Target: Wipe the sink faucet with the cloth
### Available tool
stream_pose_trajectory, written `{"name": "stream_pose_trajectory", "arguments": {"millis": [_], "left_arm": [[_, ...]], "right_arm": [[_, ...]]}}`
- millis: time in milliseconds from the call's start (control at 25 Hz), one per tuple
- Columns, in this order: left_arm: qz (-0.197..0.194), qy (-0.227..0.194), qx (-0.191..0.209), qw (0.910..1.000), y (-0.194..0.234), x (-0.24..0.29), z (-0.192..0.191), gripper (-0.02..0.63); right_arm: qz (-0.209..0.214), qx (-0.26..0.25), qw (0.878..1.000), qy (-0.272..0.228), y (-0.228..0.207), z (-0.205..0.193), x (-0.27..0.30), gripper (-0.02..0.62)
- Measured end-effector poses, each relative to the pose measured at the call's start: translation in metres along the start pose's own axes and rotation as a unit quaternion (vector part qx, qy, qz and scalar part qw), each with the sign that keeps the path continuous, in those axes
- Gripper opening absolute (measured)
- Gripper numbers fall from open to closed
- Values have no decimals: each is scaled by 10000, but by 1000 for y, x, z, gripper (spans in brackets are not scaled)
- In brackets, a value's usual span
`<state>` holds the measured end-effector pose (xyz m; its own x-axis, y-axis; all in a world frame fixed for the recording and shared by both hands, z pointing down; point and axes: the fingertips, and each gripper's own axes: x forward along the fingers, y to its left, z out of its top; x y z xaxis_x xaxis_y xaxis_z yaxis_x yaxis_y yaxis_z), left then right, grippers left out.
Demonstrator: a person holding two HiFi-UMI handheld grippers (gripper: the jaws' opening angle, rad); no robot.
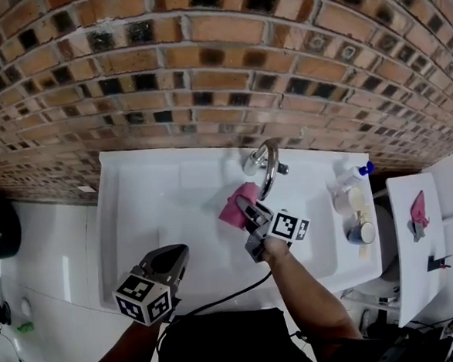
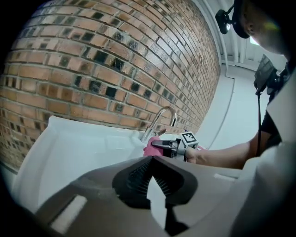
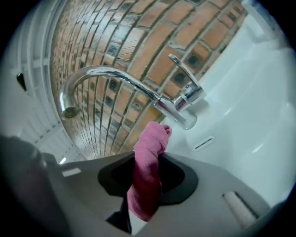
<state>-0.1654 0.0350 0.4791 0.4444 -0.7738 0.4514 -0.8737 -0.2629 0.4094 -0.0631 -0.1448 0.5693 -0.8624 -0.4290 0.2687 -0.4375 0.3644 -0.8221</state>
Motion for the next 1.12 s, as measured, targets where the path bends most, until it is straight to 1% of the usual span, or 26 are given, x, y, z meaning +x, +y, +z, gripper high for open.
{"name": "stream_pose_trajectory", "arguments": {"millis": [40, 120, 200, 280, 520, 600, 680, 760, 840, 880, 960, 1040, 1120], "left_arm": [[30, 8, -15, 10000, 3, 1, 1, 6], [86, 35, -46, 9999, 7, 1, 1, 6], [127, 87, -76, 9999, 11, 2, 0, 6], [159, 153, -107, 9997, 15, 3, -3, 6], [231, 293, -191, 9991, 25, 7, -5, 6], [248, 335, -211, 9989, 28, 8, -6, 6], [268, 370, -231, 9987, 32, 10, -6, 6], [292, 399, -246, 9985, 35, 11, -6, 6], [306, 424, -264, 9983, 38, 13, -6, 6], [308, 435, -268, 9982, 38, 14, -6, 6], [309, 454, -273, 9981, 39, 16, -6, 6], [315, 463, -275, 9981, 39, 16, -6, 6], [313, 461, -269, 9981, 38, 16, -6, 6]], "right_arm": [[-25, 220, 9997, -106, -7, 2, 4, 120], [193, 669, 9969, -353, -14, 8, 16, 120], [456, 1155, 9906, -569, -16, 12, 29, 120], [521, 1562, 9839, -688, -21, 14, 39, 120], [773, 2290, 9659, -926, -25, 25, 61, 120], [788, 2371, 9626, -1049, -34, 30, 64, 120], [901, 2213, 9642, -1149, -46, 36, 66, 120], [1275, 2060, 9625, -1220, -44, 44, 69, 120], [1588, 2175, 9546, -1277, -30, 51, 71, 120], [1607, 2323, 9503, -1310, -23, 54, 70, 120], [1474, 2525, 9461, -1390, -15, 59, 68, 120], [1395, 2545, 9457, -1465, -12, 62, 66, 121], [1468, 2522, 9445, -1507, -7, 65, 64, 121]]}}
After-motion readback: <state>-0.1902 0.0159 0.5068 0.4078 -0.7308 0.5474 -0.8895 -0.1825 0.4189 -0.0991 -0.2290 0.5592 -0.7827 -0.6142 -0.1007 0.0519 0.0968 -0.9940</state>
